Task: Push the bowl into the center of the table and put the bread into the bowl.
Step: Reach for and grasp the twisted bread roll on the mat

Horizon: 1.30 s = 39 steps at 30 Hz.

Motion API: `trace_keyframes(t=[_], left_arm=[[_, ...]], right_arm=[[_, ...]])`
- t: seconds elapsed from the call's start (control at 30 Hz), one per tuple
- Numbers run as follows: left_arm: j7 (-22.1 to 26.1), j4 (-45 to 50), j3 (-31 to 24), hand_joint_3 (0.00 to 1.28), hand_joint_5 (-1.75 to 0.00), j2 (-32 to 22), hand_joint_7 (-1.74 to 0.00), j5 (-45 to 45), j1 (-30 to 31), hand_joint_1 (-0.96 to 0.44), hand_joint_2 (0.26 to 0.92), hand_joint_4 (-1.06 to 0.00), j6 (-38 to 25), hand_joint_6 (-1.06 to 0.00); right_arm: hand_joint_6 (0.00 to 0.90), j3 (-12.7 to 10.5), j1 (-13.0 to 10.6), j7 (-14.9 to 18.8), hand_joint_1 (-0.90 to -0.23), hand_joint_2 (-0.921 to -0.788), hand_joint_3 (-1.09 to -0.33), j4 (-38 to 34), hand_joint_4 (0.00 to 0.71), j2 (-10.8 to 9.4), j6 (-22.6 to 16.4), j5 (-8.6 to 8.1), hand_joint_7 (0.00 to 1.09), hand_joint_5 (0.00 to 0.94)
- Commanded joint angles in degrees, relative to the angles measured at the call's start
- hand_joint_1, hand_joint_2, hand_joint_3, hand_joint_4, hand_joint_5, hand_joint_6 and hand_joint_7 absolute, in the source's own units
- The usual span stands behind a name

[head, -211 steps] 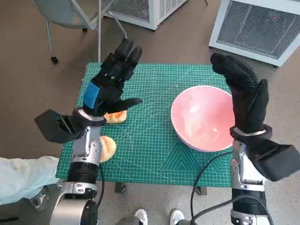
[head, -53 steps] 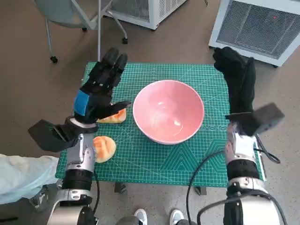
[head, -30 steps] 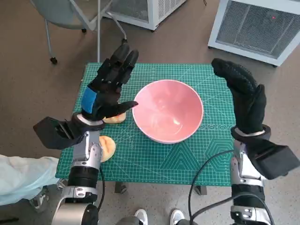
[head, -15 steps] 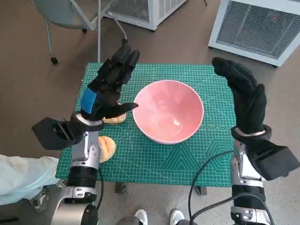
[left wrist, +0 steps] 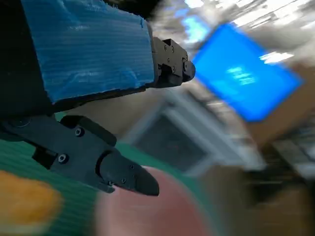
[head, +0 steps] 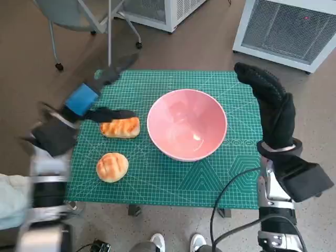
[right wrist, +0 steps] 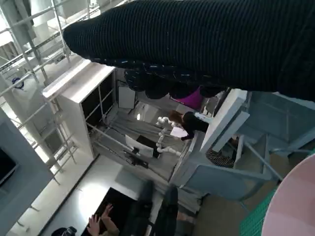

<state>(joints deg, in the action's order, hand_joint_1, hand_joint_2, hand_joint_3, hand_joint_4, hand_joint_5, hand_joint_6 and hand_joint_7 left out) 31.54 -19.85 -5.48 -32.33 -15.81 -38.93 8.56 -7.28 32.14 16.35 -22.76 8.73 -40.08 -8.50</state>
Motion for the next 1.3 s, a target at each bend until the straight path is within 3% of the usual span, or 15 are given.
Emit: trace_keyframes(t=[0.03,0.27,0.53,0.87,1.3], left_arm=[[1.20,-0.37,7.85,0.00,0.00,-4.92,-0.01,-10.13,-4.56,-0.22,0.719,0.00,-7.88,-0.21],[0.18,-7.93,13.60,0.00,0.00,-3.64,-0.01,-13.43,-8.05,-0.25,0.721,0.00,-11.31,-0.22],[-2.21,-16.24,19.16,0.00,-0.01,-1.75,-0.02,-16.66,-11.50,-0.19,0.721,-0.02,-13.23,-0.25],[-2.38,-20.20,23.63,0.00,-0.01,0.47,-0.01,-18.86,-13.24,-0.16,0.720,-0.07,-15.79,-0.25],[-7.57,-31.78,28.67,0.00,0.00,4.67,-0.01,-20.26,-15.61,-0.19,0.720,-0.08,-12.32,-0.27]], right_arm=[[-0.001,0.49,-1.31,-0.91,-0.841,-0.921,-0.778,-1.25,0.146,-0.30,0.88,1.05,0.50,0.004],[-0.001,0.65,-1.07,-1.24,-0.836,-0.921,-0.779,-1.54,0.146,-0.71,0.75,0.62,0.50,0.003],[-0.001,0.65,-0.76,-1.02,-0.828,-0.921,-0.779,-2.34,0.144,-1.21,0.52,0.02,0.49,0.002],[-0.001,0.77,-0.44,-0.88,-0.823,-0.921,-0.781,-3.49,0.142,-1.55,0.06,-0.52,0.49,0.001],[-0.001,0.80,-0.49,-0.96,-0.820,-0.921,-0.781,-4.11,0.141,-1.93,-0.17,-0.54,0.49,0.000]])
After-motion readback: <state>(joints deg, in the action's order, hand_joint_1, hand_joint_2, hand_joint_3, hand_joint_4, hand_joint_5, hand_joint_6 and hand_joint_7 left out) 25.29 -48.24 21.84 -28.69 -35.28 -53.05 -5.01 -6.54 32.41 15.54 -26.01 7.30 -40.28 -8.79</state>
